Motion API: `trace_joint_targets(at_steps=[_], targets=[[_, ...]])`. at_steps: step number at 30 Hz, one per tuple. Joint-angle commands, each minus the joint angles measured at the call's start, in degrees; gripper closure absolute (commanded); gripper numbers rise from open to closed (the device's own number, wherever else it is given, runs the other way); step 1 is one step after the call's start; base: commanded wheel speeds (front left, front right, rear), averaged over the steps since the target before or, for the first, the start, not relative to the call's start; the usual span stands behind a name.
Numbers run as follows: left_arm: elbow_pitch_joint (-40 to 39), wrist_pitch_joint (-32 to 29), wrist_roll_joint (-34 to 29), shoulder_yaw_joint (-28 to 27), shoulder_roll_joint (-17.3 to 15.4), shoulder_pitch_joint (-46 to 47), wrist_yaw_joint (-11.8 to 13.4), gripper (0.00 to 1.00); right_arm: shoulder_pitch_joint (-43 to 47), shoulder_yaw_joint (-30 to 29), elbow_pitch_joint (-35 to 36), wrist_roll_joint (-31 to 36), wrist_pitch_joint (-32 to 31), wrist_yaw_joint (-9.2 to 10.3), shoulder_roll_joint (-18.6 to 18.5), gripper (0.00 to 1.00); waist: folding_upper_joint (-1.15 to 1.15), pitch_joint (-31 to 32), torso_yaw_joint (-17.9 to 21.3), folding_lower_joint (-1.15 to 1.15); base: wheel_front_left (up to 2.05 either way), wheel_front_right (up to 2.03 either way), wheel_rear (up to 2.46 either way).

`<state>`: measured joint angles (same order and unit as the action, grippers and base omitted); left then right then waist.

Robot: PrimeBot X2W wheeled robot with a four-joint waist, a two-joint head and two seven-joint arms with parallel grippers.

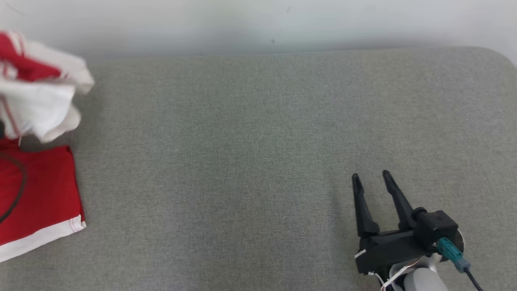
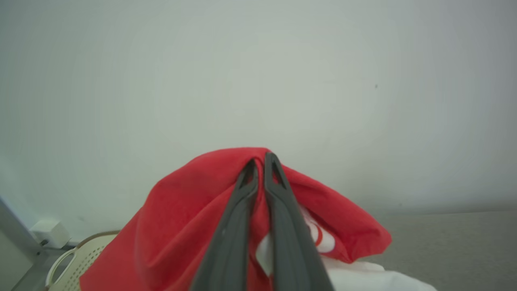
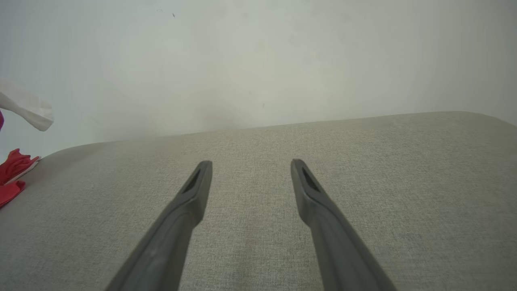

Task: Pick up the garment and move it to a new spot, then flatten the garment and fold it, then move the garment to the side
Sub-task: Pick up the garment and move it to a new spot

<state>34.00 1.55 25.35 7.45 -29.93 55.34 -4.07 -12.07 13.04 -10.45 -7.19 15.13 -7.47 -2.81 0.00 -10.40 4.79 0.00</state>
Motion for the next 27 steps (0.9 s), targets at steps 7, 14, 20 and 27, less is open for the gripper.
trace_joint_targets(at_steps=[7, 14, 20, 27], targets=[[-11.1, -3.3, 2.7, 2.8, 4.7, 2.9, -1.2, 1.00, 0.9, -1.7, 0.2, -1.2, 0.1, -0.04, -0.1, 0.00, 0.00, 0.3, 1.0, 0.00, 0.00, 0.00, 0.00], [-20.8, -7.6, 4.3, 7.0, 10.1, 3.7, -1.1, 1.00, 0.8, -2.5, -0.1, -2.5, 0.1, -0.04, -0.1, 0.00, 0.00, -0.2, 4.2, 0.00, 0.00, 0.00, 0.00], [-25.1, -9.9, 4.9, 11.6, 15.3, 3.3, -0.9, 1.00, 1.0, -2.8, -0.3, -2.9, 0.1, -0.04, -0.1, 0.00, 0.00, -0.2, 7.1, 0.00, 0.00, 0.00, 0.00], [-24.7, -8.6, 6.3, 15.8, 21.5, -0.8, -0.1, 1.00, 0.7, -3.6, -0.5, -2.9, 0.1, -0.04, -0.1, 0.00, 0.00, -0.5, 9.7, 0.00, 0.00, 0.00, 0.00]])
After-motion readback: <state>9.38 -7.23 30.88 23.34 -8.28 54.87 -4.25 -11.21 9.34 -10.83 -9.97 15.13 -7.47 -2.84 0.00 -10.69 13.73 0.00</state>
